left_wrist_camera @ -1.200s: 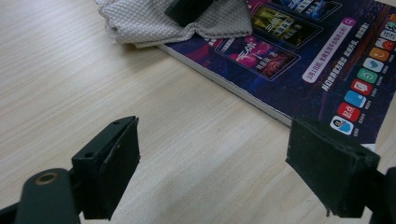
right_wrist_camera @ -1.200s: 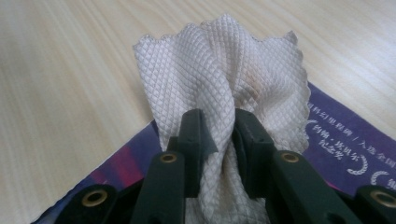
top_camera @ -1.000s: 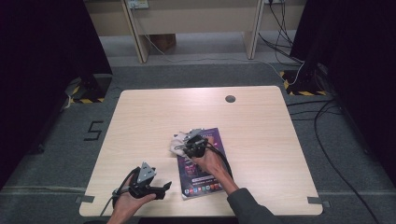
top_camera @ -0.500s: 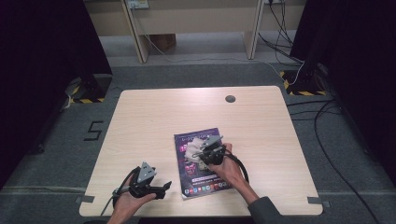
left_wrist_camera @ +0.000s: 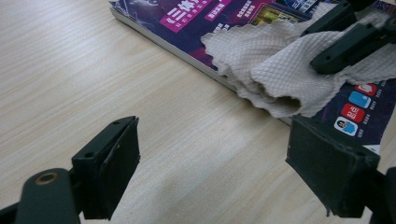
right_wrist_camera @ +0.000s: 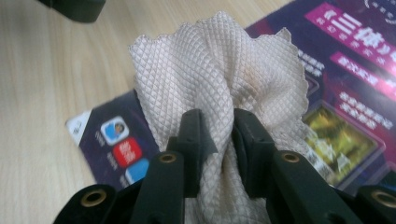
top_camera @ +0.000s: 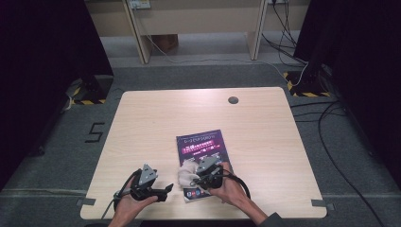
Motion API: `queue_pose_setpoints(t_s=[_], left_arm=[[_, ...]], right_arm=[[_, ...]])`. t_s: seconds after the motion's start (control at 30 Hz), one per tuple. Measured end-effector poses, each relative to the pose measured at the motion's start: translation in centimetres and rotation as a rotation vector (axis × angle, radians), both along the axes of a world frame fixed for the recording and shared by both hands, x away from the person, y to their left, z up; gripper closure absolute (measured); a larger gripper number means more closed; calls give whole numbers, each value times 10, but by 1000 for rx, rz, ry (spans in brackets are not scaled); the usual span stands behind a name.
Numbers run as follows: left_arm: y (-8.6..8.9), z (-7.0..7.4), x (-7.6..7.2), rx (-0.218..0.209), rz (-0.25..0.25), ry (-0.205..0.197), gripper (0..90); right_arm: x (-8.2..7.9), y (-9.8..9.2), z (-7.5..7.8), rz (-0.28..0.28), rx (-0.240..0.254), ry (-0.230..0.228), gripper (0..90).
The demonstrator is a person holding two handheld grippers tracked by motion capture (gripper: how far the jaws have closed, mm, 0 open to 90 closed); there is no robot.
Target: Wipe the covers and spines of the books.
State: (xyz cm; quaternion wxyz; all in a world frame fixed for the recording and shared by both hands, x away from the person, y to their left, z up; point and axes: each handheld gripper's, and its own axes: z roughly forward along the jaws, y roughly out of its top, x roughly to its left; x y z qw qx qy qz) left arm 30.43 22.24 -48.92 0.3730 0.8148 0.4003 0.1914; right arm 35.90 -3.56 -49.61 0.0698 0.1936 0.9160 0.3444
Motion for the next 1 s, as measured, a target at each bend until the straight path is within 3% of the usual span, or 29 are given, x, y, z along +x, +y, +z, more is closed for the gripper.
queue_pose_setpoints(t_s=[0.13,0.17,0.3,0.33,0.47,0.7,0.83,1.0], left_arm=[[0,0,0,0,0,0,164],[0,0,0,0,0,0,164],[0,0,0,-1,1,0,164],[0,0,0,1,0,1,164],[0,0,0,0,0,0,164],[0,-1,0,3,1,2,164],[-1,-1,1,4,1,4,164],[-1,-1,1,4,0,5,164]], right_arm=[[1,-13,0,-18,-5,-10,740],[4,-25,1,-55,-11,-14,740],[8,-43,1,-99,-15,-21,740],[7,-56,2,-131,-17,-21,740],[0,-71,2,-140,-10,-16,740],[-15,-82,2,-106,-2,-6,739],[-4,-85,2,-144,-30,-41,739],[25,-88,2,-218,-39,-63,741]])
